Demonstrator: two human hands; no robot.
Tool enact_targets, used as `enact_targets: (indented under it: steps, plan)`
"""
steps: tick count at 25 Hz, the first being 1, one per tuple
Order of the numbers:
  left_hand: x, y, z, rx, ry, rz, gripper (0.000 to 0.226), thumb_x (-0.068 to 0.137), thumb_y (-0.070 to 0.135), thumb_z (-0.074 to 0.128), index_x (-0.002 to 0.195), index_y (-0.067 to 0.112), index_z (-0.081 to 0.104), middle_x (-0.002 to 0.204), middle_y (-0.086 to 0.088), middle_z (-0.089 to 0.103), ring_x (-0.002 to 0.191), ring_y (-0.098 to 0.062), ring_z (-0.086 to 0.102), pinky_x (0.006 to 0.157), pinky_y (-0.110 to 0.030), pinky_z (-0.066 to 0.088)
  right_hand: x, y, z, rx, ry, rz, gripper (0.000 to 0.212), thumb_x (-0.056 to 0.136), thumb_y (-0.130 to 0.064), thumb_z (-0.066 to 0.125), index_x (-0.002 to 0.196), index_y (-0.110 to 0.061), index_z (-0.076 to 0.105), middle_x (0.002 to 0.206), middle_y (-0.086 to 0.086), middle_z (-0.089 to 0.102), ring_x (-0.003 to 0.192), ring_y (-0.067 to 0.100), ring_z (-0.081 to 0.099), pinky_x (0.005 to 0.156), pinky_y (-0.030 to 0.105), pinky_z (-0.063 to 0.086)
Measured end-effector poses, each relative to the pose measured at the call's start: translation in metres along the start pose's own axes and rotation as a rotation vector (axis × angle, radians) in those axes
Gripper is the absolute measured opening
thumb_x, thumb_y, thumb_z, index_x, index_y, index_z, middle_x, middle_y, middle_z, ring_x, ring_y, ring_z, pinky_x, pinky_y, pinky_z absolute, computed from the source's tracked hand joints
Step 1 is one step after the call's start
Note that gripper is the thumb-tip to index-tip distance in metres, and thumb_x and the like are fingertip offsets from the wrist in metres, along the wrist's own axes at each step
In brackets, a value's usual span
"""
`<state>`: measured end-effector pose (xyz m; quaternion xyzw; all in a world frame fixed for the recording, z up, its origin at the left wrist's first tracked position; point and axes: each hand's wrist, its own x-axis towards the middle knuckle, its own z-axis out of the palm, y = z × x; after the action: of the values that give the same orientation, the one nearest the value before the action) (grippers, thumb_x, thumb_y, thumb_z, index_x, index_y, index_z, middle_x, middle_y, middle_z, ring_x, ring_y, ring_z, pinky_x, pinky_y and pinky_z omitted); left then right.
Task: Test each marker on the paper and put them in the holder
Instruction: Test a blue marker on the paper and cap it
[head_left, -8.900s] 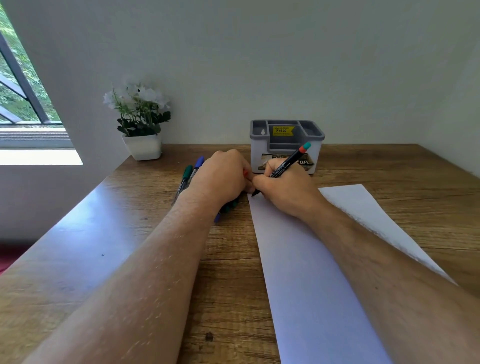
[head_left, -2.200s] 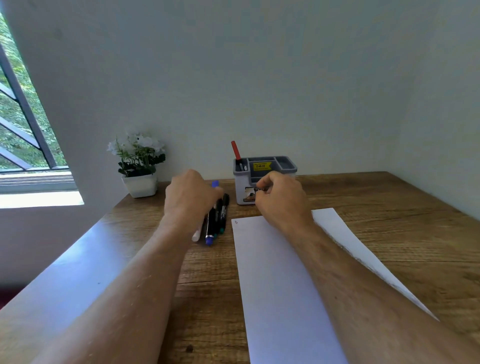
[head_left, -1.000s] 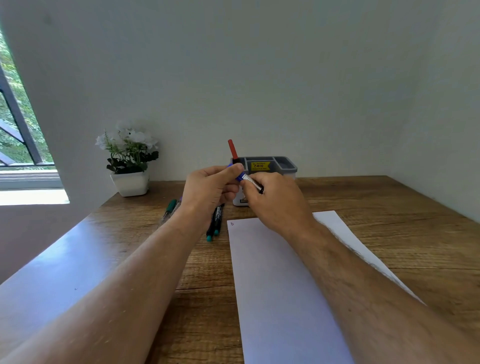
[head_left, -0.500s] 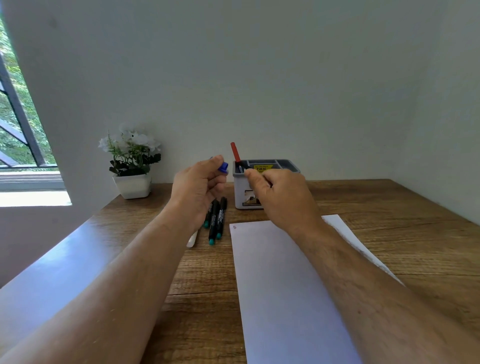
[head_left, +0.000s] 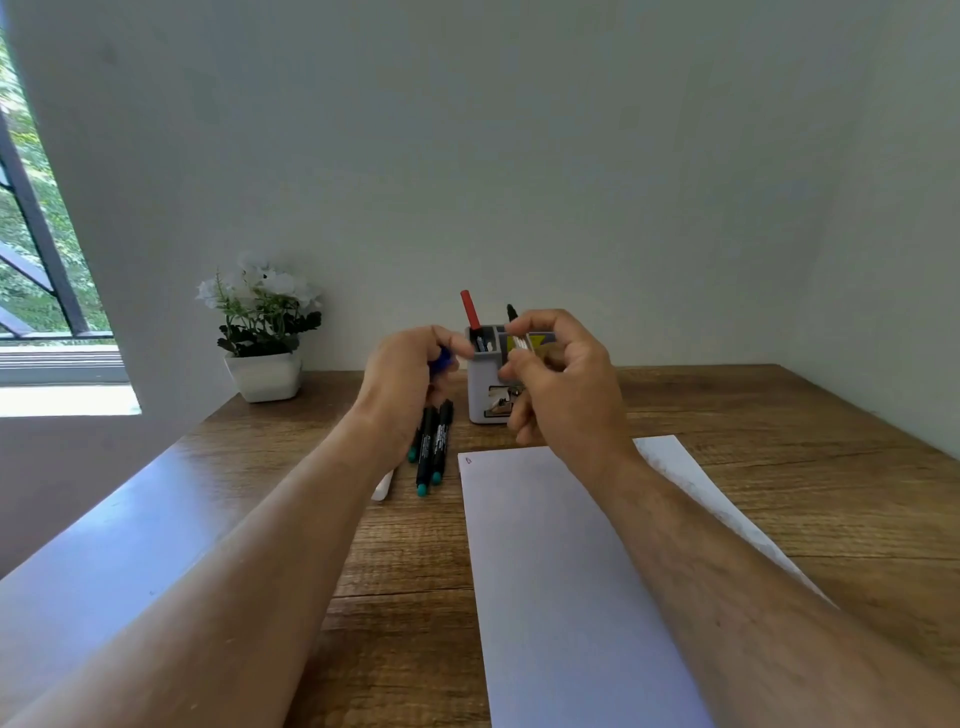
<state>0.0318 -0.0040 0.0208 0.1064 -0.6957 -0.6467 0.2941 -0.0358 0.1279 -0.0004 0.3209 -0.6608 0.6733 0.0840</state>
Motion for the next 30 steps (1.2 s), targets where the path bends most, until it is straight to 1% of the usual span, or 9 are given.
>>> enact_targets:
  steps: [2,5,8,10,14,17,20,24,30]
  plan:
    - [0.0,0.001,-0.003,0.388,0.01,0.075,0.029,0.087,0.015,0.045,0.062,0.013,0.059,0.067,-0.002,0.052,0.061,-0.015,0.046,0.059,-0.028,0.04,0.001,0.0,-0.002,0.162,-0.034,0.07,0.029,0.1,-0.009,0.043,0.108,-0.023,0.067,0.091,0.01,0.071,0.046,0.021,0.062,0.039,0.027,0.048]
    - [0.001,0.0,-0.008,0.7,-0.041,0.087,0.031,0.087,0.032,0.062,0.06,0.018,0.068,0.06,0.013,0.062,0.062,-0.002,0.055,0.055,-0.02,0.039,0.001,0.0,-0.001,0.216,-0.062,0.118,0.028,0.098,-0.003,0.046,0.11,-0.021,0.064,0.099,0.007,0.073,0.059,0.025,0.07,0.043,0.029,0.054]
    - [0.001,-0.003,-0.008,0.83,-0.225,0.005,0.012,0.076,0.024,0.077,0.067,0.031,0.075,0.07,0.017,0.066,0.075,-0.001,0.058,0.058,-0.016,0.037,0.0,0.004,0.002,0.11,-0.053,0.162,0.016,0.091,-0.014,0.066,0.107,-0.018,0.064,0.08,0.004,0.074,0.054,0.018,0.069,0.044,0.028,0.053]
    - [0.001,-0.006,-0.007,0.916,-0.296,-0.026,0.016,0.071,0.019,0.082,0.071,0.034,0.075,0.078,0.02,0.064,0.08,-0.002,0.055,0.062,-0.017,0.038,0.0,0.011,0.002,-0.027,-0.043,0.158,0.011,0.092,-0.026,0.066,0.096,-0.016,0.067,0.061,0.001,0.066,0.043,0.007,0.057,0.042,0.023,0.045]
    - [0.003,-0.009,-0.005,1.035,-0.331,-0.038,0.018,0.071,0.02,0.084,0.078,0.034,0.075,0.089,0.018,0.06,0.083,-0.003,0.052,0.073,-0.023,0.038,-0.003,0.018,0.001,-0.144,0.0,0.164,0.013,0.09,-0.023,0.063,0.077,-0.022,0.063,0.055,-0.008,0.057,0.045,0.001,0.052,0.046,0.017,0.041]
    - [0.005,-0.011,-0.004,1.098,-0.362,-0.045,0.017,0.072,0.022,0.084,0.082,0.033,0.077,0.095,0.017,0.064,0.081,-0.001,0.051,0.071,-0.02,0.038,-0.004,0.02,-0.001,-0.143,-0.103,0.229,0.019,0.087,-0.015,0.06,0.069,-0.017,0.058,0.046,-0.003,0.054,0.037,0.003,0.047,0.046,0.021,0.038]
    - [0.006,-0.012,-0.005,1.117,-0.371,-0.046,0.014,0.072,0.022,0.083,0.08,0.033,0.078,0.087,0.021,0.064,0.078,0.001,0.052,0.062,-0.016,0.037,-0.006,0.022,0.0,-0.215,-0.228,0.196,0.017,0.087,-0.014,0.06,0.071,-0.015,0.057,0.046,-0.002,0.055,0.036,0.002,0.048,0.045,0.018,0.038]
    - [0.007,-0.013,-0.004,1.139,-0.361,-0.045,0.013,0.071,0.023,0.084,0.076,0.033,0.077,0.081,0.021,0.062,0.076,-0.001,0.053,0.058,-0.016,0.037,-0.005,0.026,0.001,-0.304,-0.217,0.15,0.024,0.081,-0.021,0.064,0.059,-0.018,0.055,0.051,-0.006,0.057,0.047,0.002,0.053,0.051,0.021,0.043]
    - [0.008,-0.013,-0.005,1.148,-0.336,-0.062,0.013,0.07,0.027,0.085,0.081,0.029,0.08,0.084,0.015,0.07,0.084,-0.005,0.06,0.075,-0.025,0.048,-0.003,0.031,0.002,-0.359,-0.191,0.117,0.026,0.084,-0.027,0.064,0.064,-0.012,0.059,0.054,-0.004,0.056,0.05,0.003,0.051,0.053,0.026,0.044]
